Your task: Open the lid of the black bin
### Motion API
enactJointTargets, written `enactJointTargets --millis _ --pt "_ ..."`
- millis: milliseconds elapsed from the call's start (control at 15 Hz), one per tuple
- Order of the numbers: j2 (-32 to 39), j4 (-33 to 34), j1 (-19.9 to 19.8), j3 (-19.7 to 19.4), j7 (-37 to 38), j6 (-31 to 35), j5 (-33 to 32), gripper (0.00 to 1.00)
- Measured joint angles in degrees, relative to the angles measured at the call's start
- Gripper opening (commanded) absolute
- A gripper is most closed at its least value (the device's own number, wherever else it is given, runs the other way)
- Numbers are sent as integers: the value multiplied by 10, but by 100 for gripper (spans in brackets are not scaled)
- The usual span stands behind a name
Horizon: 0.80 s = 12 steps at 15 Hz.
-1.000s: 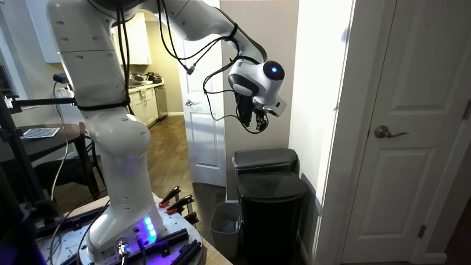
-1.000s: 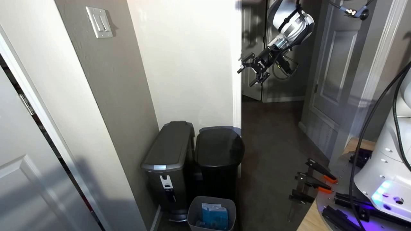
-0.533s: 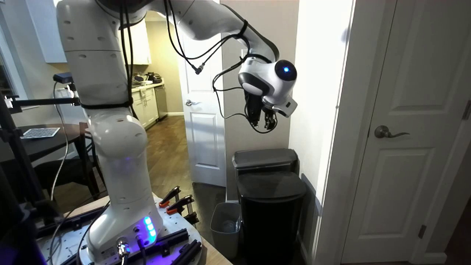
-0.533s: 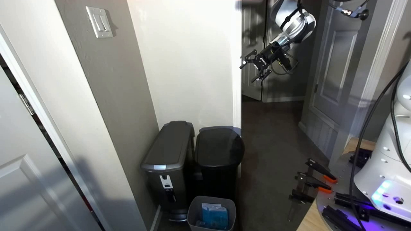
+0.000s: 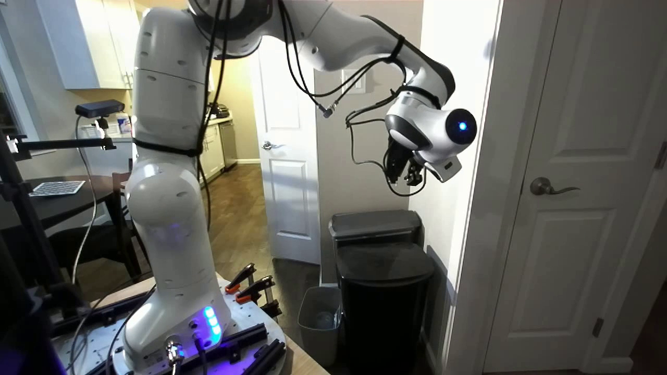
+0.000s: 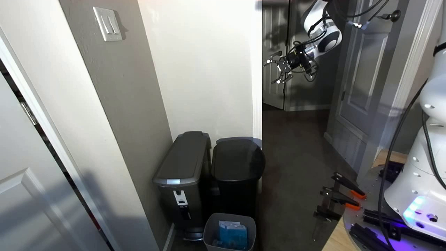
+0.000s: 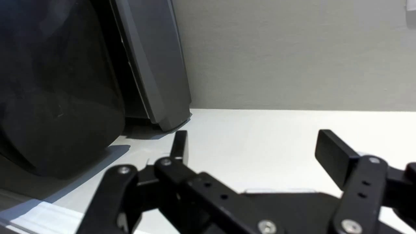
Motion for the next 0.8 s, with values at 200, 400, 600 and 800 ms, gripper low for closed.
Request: enactJointTargets --millis 200,400,600,800 --pt "61 46 -18 4 20 -27 38 100" --pt "103 75 -24 11 34 -31 66 100" --pt "130 94 -26 18 46 -31 85 100" --pt "148 105 -27 21 55 -31 97 100"
